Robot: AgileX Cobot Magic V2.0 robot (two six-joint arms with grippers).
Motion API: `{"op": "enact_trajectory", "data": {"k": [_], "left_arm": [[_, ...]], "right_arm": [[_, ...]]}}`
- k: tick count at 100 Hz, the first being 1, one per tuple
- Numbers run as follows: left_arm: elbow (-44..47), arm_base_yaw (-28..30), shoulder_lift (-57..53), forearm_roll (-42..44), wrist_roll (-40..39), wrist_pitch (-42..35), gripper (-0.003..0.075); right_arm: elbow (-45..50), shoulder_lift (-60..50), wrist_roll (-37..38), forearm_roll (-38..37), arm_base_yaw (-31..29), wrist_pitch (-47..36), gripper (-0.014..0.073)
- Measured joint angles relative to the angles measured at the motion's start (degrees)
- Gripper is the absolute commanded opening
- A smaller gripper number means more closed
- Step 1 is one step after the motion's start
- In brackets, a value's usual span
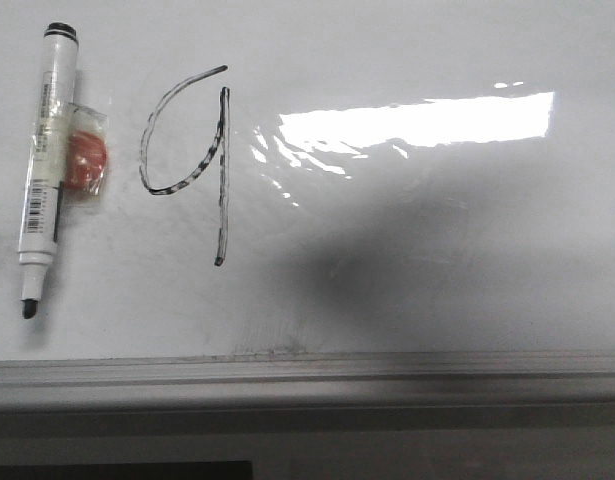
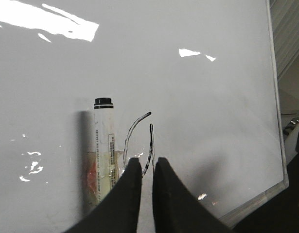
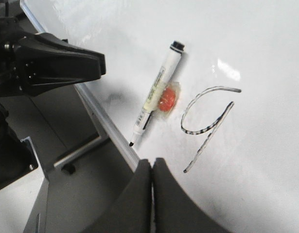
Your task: Write number 9 on whiteboard
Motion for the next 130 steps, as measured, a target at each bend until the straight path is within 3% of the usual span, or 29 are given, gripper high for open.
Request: {"op": "enact_trajectory", "data": {"k": [17, 50, 117, 124, 130], "left_arm": [[3.99, 0.00, -9.18, 1.39, 0.53, 0.12, -0.0020], [9.75, 0.00, -17.99, 2.30, 0.67, 0.35, -0.0020], [10.36, 0.00, -18.12, 2.30, 0.67, 0.35, -0.0020], [10.73, 0.50, -18.12, 5.93, 0.67, 0.35, -0.0020], [11.67, 1.92, -18.12, 14.28, 0.67, 0.35, -0.0020]], "right_arm": [[13.96, -13.17, 0.00, -3.17, 0.53, -12.98, -0.0063], [31.19, -33.45, 0.00, -6.21, 0.53, -15.38, -0.0063], [33.14, -36.38, 0.00, -6.20, 0.53, -15.51, -0.0063], [33.14, -36.38, 0.00, -6.20, 0.53, -15.51, -0.0063], [33.14, -36.38, 0.00, -6.20, 0.53, -15.51, -0.0063]]}}
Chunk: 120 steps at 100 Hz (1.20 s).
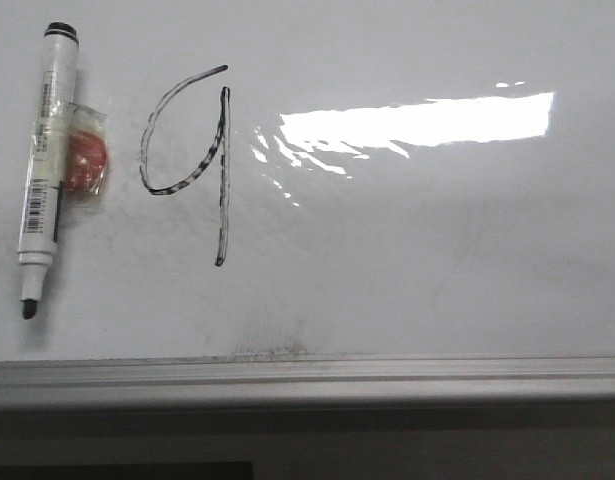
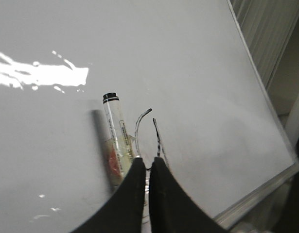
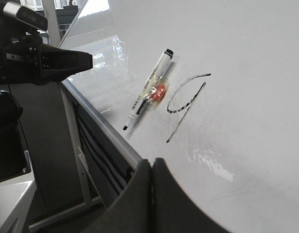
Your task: Write number 9 on whiteboard
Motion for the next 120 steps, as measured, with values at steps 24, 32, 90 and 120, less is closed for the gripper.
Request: {"op": "enact_trajectory", "data": {"k": [24, 32, 90, 120], "left_arm": [[0.99, 17.18, -0.11, 17.47, -8.71, 2.64, -0.0020], [0.99, 24.64, -2.29, 24.08, -14.22, 6.35, -0.0020], [0.99, 51.51, -10.56, 31.36, -21.41, 33.22, -0.0020], [0.99, 51.48, -10.56, 31.61, -20.77, 33.46, -0.0020]], "right_arm": [[0.00, 0.00, 0.00, 0.00, 0.00, 0.00, -0.0063], [0.00, 0.00, 0.00, 0.00, 0.00, 0.00, -0.0063], [0.00, 0.00, 0.00, 0.00, 0.00, 0.00, -0.0063], [0.00, 0.00, 0.00, 0.00, 0.00, 0.00, -0.0063]]}}
